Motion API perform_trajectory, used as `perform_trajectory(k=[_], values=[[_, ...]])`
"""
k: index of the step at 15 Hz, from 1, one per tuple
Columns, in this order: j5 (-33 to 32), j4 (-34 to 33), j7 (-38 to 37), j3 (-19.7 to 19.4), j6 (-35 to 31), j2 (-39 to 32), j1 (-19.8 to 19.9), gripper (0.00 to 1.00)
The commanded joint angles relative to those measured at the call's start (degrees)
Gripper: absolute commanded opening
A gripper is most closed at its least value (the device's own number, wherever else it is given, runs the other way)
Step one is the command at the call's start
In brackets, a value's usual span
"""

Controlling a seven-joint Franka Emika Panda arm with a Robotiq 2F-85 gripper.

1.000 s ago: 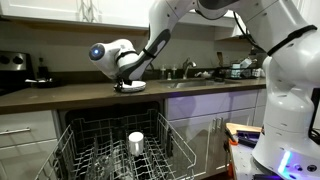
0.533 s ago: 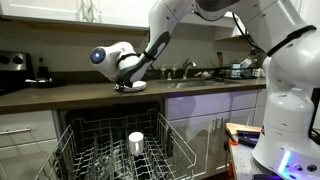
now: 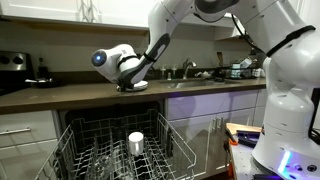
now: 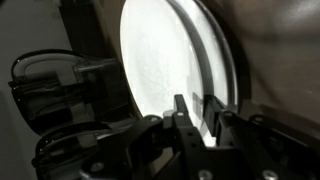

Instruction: Put a plate from the counter in the dishwasher

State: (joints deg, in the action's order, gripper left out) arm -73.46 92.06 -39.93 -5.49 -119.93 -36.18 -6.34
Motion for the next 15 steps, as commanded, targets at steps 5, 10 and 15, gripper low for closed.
perform_trajectory(k=[5, 10, 15], values=[[-2.3, 0.1, -1.7, 0.4, 0.7, -0.3, 0.7, 0.11], [-2.5, 0.0, -1.7, 0.5, 0.7, -0.3, 0.5, 0.06], [-3.1, -0.3, -1.2, 1.0, 1.7, 0.0, -0.1, 0.06]])
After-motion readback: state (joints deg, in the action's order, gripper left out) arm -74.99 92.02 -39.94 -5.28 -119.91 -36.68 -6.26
